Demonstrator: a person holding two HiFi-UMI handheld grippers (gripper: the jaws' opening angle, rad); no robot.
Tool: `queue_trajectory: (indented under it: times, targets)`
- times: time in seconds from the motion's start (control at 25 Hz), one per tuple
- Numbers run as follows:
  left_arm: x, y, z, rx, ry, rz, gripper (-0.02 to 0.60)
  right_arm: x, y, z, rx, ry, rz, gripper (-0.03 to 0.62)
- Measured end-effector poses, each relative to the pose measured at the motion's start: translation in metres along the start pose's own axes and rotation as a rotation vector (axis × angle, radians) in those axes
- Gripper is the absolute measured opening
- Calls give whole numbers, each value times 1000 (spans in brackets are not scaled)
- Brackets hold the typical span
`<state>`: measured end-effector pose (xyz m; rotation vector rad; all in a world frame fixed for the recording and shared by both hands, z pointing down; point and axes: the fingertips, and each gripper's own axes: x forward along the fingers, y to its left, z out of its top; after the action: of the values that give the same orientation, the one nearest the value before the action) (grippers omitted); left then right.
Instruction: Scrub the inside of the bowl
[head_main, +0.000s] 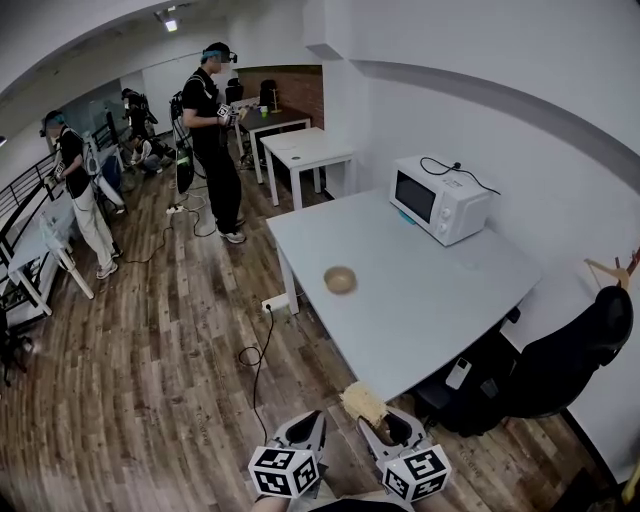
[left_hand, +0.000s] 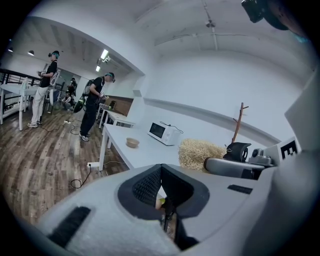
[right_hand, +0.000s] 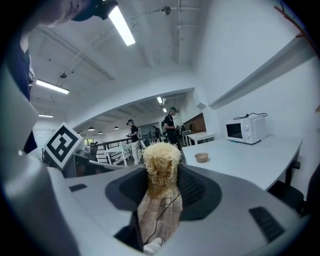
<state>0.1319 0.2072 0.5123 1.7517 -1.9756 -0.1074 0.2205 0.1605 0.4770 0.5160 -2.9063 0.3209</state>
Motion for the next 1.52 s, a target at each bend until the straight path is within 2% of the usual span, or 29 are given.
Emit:
queue_trajectory:
  times: [0.44,1.12,1.32,1.52]
  targets:
    - [43,95,58,8,4,0,18,109,0,26,4,4,-22,173]
    - [112,227,140,16,58,-79,18,267,-4,68,12,12,-125,173]
    - [129,260,147,27,94,-108,18,299,-8,67,30,1,-184,173]
    - [147,276,153,31,114,-131,18,311,-17,65,37,4,-236,173]
